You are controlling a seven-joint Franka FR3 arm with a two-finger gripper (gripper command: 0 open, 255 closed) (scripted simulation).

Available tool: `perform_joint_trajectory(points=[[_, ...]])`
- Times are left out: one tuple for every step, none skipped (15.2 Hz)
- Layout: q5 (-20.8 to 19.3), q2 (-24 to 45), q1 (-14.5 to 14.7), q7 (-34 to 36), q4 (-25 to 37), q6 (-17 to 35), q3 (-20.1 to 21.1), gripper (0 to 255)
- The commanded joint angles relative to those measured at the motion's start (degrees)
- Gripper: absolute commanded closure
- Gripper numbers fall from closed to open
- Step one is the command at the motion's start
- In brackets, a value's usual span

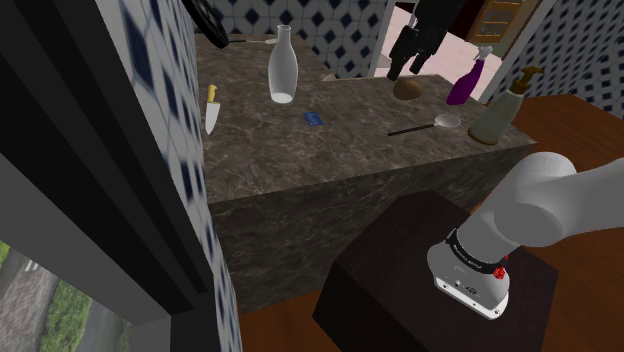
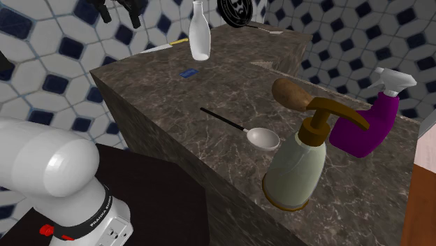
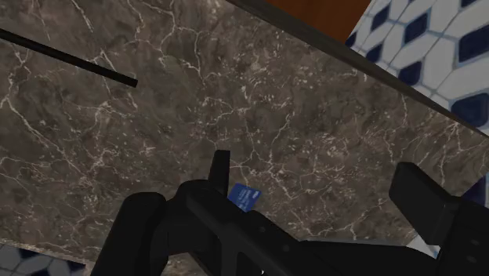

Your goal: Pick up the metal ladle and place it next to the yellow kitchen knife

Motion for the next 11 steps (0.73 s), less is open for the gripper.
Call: perform_joint_trajectory(points=[[0.0,0.0,0.0,0.0,0.0,0.0,0.0,0],[-0.6,-1.3,0.3,-3.0,-1.8,0.3,-1.5,0],[-1.2,-2.5,0.6,-5.9,-3.4,0.6,-3.0,0],[-2.0,-3.6,0.8,-8.9,-5.0,0.9,-4.5,0],[-2.8,-4.5,1.0,-11.9,-6.4,1.1,-6.2,0],[-3.7,-5.4,1.1,-14.9,-7.7,1.4,-7.8,0],[-4.7,-6.1,1.2,-17.9,-8.9,1.7,-9.5,0],[-5.7,-6.7,1.3,-20.9,-10.0,2.0,-11.3,0],[-6.8,-7.2,1.4,-24.0,-10.9,2.3,-13.1,0],[-7.9,-7.5,1.5,-27.0,-11.8,2.6,-14.9,0],[-9.1,-7.7,1.5,-30.2,-12.5,3.0,-16.8,0]])
